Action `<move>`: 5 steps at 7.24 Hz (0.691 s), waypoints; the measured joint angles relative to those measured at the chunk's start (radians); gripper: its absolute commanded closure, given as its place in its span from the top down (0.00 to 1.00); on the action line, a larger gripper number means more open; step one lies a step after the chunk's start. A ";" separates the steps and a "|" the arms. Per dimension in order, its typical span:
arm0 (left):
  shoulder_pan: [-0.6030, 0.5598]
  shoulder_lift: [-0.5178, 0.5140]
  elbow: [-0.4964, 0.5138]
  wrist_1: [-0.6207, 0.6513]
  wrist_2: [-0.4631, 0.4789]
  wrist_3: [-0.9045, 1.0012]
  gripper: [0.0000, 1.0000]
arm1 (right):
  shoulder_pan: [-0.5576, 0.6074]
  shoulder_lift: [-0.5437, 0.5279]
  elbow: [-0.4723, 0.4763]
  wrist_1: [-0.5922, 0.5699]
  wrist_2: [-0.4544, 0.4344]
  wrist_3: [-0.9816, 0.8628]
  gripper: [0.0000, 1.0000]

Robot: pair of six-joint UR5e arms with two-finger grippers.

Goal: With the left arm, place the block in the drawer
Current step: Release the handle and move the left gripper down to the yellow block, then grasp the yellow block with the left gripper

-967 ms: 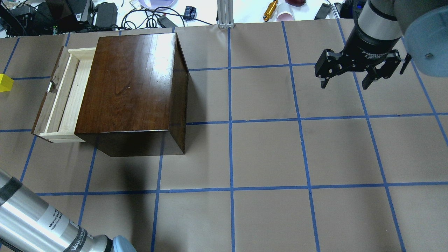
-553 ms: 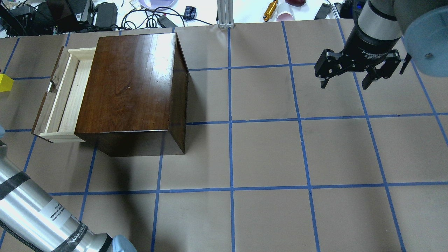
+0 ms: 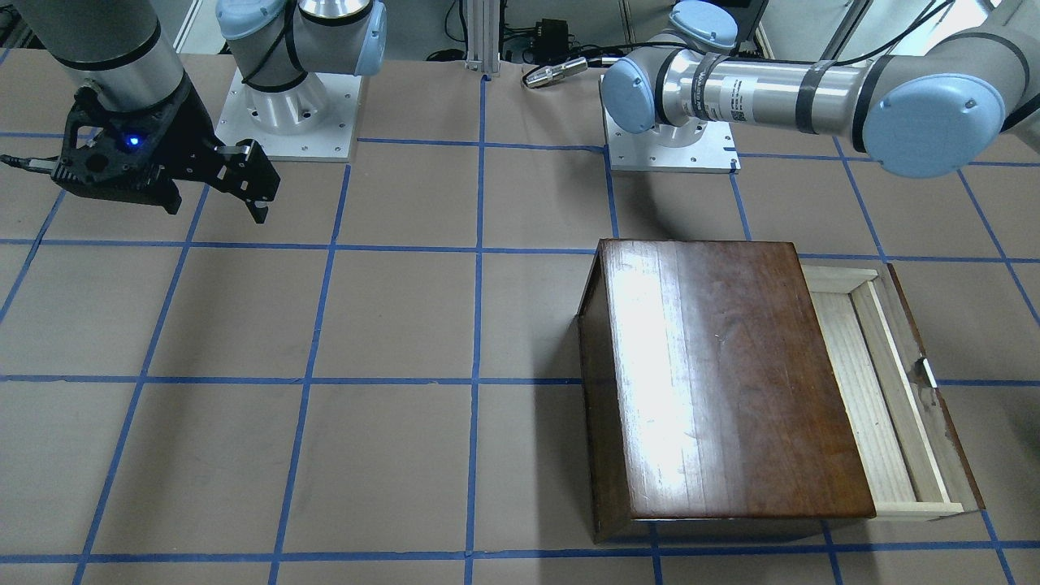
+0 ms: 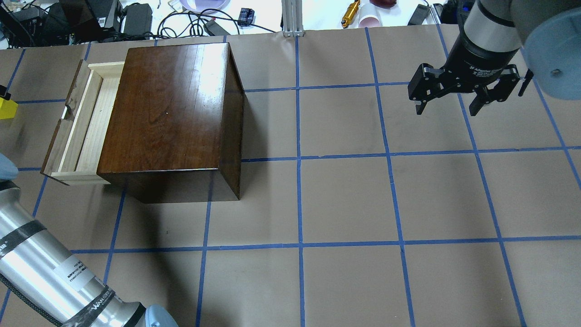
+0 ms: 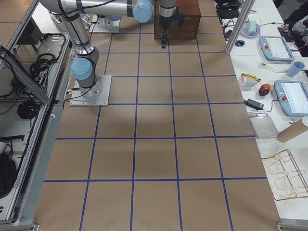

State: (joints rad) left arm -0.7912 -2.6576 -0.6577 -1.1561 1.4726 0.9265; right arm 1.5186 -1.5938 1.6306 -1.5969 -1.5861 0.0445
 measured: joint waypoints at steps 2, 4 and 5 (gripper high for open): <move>0.013 -0.032 0.013 0.021 0.004 0.001 0.99 | 0.000 0.000 0.000 0.000 0.000 0.000 1.00; 0.016 -0.048 0.014 0.032 0.008 0.004 0.29 | 0.000 0.000 0.000 0.000 0.000 0.000 1.00; 0.016 -0.049 0.015 0.033 0.008 0.009 0.00 | 0.000 0.000 0.000 0.000 0.000 0.000 1.00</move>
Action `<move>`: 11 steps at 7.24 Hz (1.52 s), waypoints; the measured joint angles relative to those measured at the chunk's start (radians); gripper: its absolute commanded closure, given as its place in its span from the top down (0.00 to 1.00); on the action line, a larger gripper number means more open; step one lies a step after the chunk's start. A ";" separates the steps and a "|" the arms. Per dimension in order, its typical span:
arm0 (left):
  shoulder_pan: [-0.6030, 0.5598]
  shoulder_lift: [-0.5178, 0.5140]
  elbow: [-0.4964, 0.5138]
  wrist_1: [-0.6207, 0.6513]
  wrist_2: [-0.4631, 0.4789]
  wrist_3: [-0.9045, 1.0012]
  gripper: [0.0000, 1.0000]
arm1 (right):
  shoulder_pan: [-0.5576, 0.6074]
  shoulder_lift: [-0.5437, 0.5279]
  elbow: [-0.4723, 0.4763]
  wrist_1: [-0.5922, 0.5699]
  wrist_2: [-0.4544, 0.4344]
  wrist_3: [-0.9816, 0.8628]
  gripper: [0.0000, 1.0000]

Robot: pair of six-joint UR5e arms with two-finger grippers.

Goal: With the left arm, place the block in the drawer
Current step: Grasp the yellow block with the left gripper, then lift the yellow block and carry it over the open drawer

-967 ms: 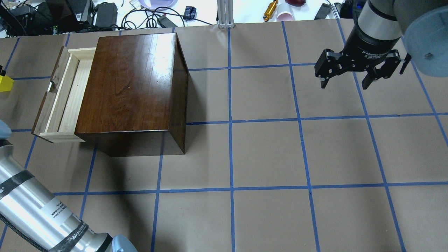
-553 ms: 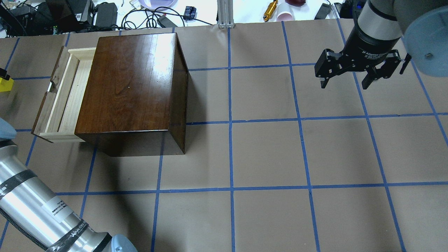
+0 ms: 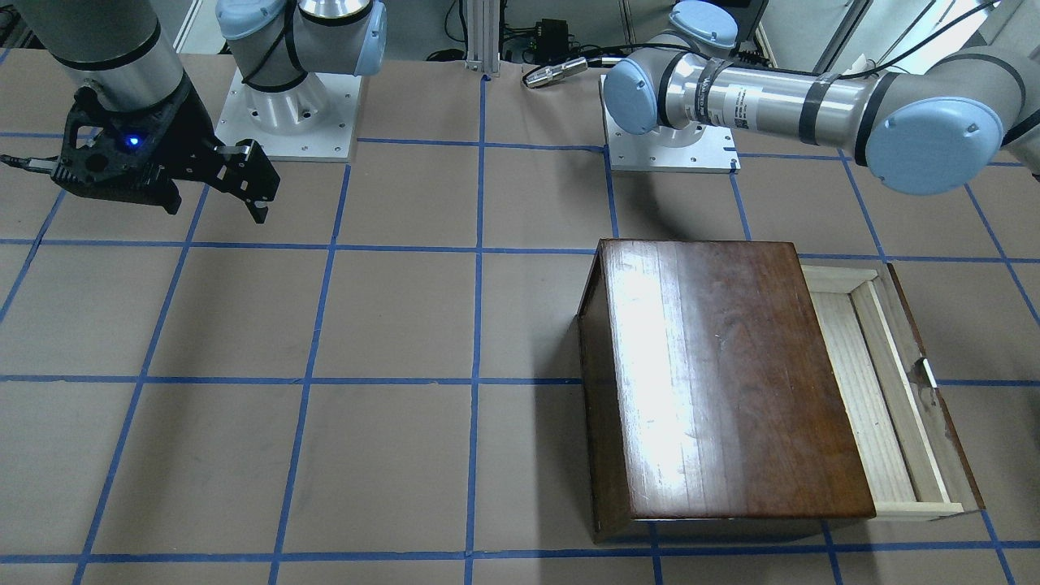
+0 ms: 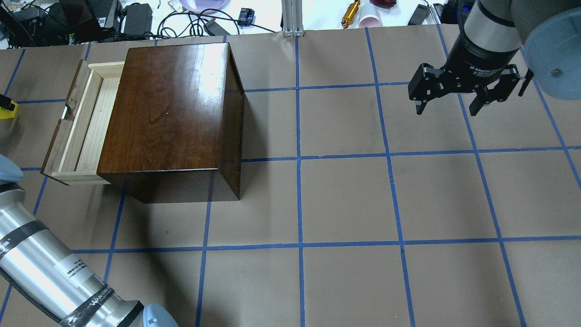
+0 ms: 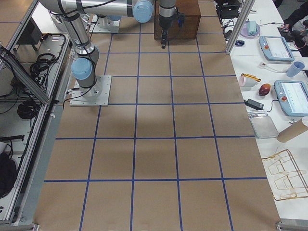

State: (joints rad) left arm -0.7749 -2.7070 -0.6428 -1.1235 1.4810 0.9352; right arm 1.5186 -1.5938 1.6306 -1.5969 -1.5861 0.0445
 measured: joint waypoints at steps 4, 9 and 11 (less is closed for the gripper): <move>-0.002 0.027 0.000 -0.017 -0.001 0.024 0.00 | 0.000 0.000 0.000 0.000 0.000 0.000 1.00; -0.085 0.320 -0.013 -0.468 0.088 -0.031 0.00 | 0.000 0.000 0.000 0.000 0.001 0.000 1.00; -0.149 0.431 -0.066 -0.597 0.095 -0.174 0.00 | 0.000 0.000 0.000 0.000 0.001 0.000 1.00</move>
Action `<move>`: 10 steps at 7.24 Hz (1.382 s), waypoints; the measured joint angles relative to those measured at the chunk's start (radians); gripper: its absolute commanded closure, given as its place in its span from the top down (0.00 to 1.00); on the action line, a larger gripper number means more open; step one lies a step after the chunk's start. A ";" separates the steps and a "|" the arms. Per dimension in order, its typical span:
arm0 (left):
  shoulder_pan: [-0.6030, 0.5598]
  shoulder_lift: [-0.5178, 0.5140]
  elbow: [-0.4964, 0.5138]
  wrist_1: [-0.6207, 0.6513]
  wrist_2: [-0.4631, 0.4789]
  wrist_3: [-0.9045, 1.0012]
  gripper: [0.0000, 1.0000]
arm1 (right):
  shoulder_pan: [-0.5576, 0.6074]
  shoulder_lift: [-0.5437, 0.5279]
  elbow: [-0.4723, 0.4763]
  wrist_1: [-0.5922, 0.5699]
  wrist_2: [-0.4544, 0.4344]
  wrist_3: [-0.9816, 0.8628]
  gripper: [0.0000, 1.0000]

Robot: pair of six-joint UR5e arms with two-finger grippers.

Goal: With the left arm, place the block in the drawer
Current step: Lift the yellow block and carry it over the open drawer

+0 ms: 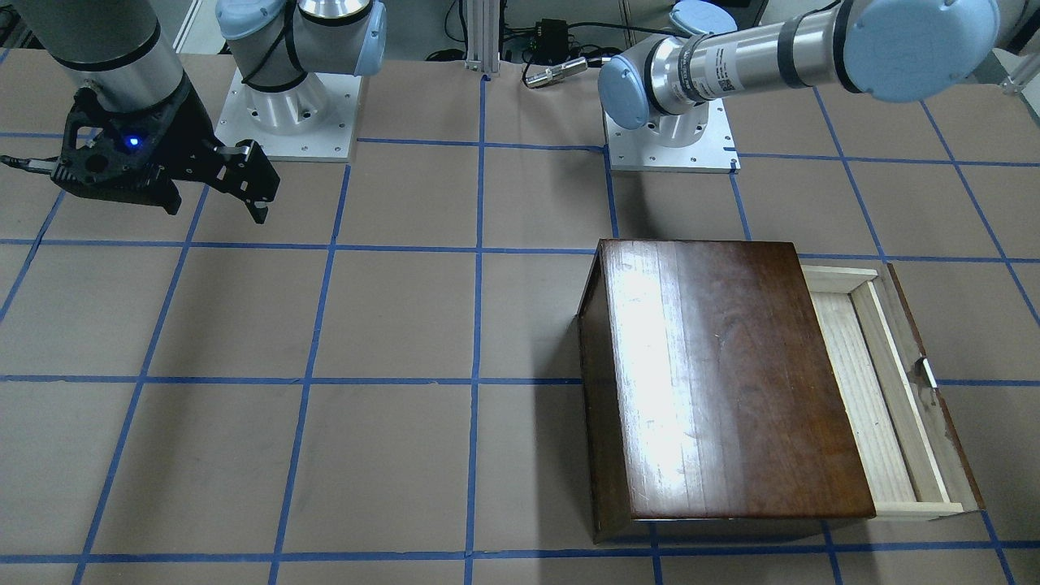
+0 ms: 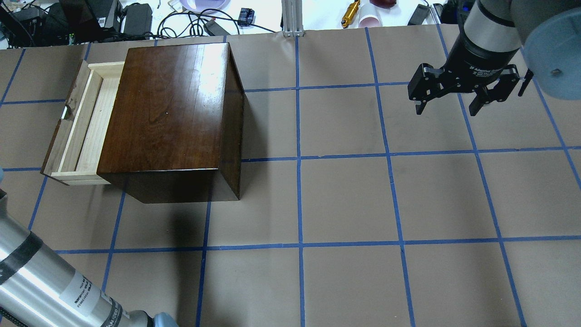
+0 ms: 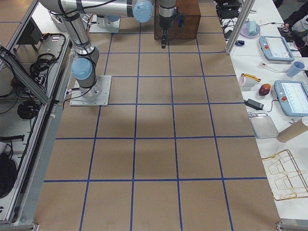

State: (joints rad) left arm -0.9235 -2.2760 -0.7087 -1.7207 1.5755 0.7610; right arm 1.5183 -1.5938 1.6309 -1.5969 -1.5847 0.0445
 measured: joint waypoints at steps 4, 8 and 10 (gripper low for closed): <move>-0.187 0.153 -0.210 -0.035 -0.013 -0.282 0.00 | 0.000 0.000 0.000 0.000 0.000 0.000 1.00; -0.245 0.194 -0.385 -0.003 -0.016 -0.336 0.00 | 0.000 0.000 0.000 0.000 0.000 0.000 1.00; -0.249 0.192 -0.463 0.079 -0.031 -0.340 0.00 | 0.000 0.000 0.000 0.000 -0.001 0.000 1.00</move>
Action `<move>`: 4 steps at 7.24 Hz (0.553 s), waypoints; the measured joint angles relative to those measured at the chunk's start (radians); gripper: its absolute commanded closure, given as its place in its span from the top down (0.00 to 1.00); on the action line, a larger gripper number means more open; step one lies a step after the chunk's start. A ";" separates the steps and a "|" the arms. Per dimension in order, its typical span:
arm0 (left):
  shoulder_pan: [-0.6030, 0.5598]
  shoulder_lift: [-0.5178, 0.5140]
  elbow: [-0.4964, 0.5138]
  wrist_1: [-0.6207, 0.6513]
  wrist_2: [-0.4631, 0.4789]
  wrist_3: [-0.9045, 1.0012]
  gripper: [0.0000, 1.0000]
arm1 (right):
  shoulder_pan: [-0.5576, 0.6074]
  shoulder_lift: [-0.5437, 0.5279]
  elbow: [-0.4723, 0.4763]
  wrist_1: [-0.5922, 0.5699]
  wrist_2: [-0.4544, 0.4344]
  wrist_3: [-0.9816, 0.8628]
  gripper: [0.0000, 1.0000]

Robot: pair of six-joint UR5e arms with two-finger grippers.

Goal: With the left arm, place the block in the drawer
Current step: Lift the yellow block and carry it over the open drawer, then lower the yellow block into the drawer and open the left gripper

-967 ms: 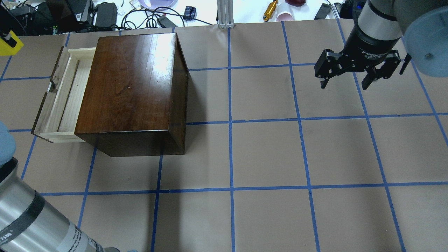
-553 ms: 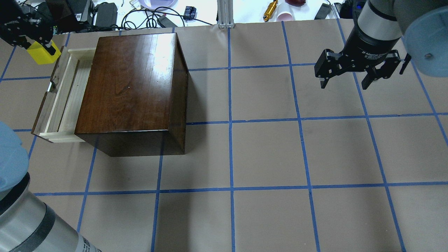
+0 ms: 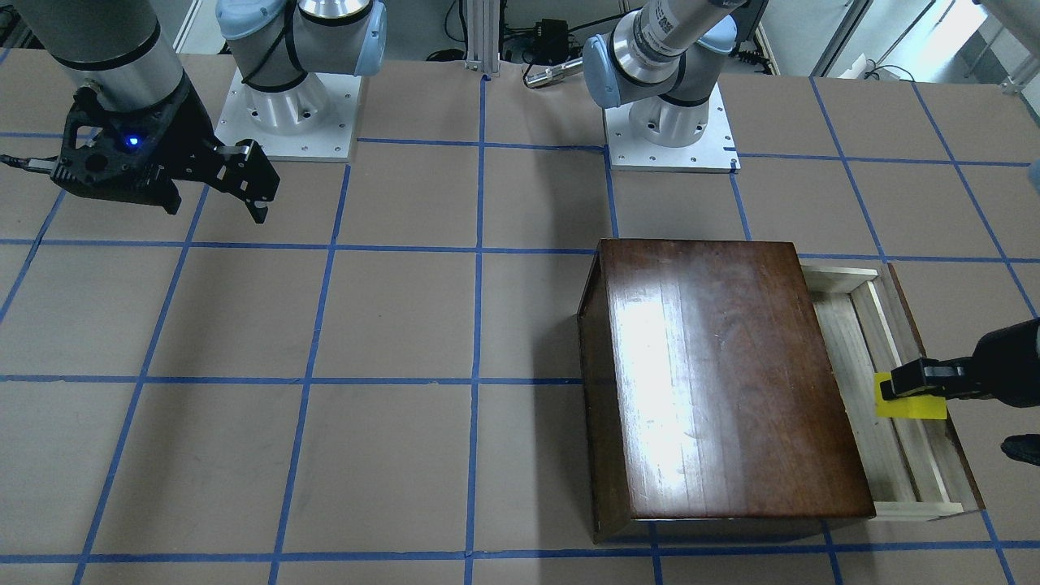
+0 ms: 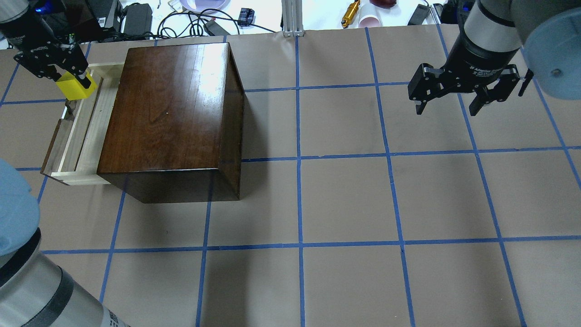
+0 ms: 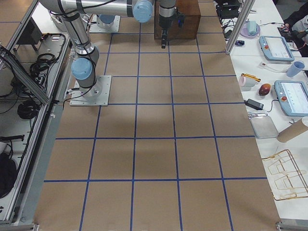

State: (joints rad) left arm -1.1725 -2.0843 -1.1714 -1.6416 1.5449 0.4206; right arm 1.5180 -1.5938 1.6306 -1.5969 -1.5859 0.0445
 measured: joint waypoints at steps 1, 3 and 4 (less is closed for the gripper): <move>-0.001 -0.005 -0.029 0.041 -0.006 0.000 0.00 | 0.000 0.000 0.000 0.000 0.000 0.000 1.00; -0.002 -0.008 -0.064 0.069 -0.012 0.007 0.06 | 0.001 0.000 0.000 0.000 0.000 0.000 1.00; -0.003 -0.008 -0.078 0.073 -0.028 0.009 0.63 | 0.001 0.000 0.000 0.000 0.000 0.000 1.00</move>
State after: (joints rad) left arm -1.1751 -2.0927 -1.2492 -1.5684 1.5170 0.4296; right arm 1.5186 -1.5938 1.6306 -1.5969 -1.5861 0.0445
